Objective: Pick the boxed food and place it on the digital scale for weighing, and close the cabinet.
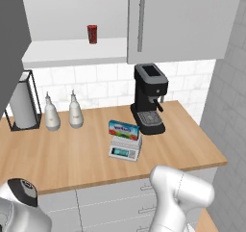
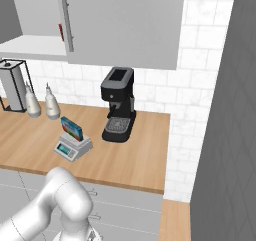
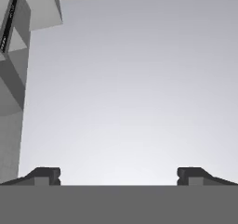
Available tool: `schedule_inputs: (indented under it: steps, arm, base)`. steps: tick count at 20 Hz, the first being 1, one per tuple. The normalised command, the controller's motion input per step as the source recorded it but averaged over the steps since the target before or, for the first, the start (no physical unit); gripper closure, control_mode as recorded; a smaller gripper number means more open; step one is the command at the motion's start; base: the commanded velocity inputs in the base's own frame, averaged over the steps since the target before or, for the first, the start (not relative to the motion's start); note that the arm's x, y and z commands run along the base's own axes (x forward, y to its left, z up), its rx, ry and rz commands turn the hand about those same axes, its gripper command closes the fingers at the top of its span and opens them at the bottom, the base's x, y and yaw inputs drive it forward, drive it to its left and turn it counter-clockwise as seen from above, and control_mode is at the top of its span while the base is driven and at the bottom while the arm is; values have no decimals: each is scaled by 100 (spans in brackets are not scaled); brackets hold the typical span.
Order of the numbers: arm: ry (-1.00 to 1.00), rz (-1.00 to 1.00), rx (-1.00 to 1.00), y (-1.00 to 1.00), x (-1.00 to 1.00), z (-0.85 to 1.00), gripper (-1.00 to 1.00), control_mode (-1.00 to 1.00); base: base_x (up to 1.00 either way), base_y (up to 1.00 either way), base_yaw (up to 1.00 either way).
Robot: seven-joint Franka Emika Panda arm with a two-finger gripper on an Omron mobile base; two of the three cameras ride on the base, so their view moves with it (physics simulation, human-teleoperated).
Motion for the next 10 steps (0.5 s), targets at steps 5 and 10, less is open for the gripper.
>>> schedule_inputs:
  steps: [5, 10]
  arm:
    - [27, -20, 4, 100, 100, -73, -100, -100]
    - [29, -17, 1, 100, 100, -88, -100, -100]
  base:
    - [0, 0, 0]
    - [0, 0, 0]
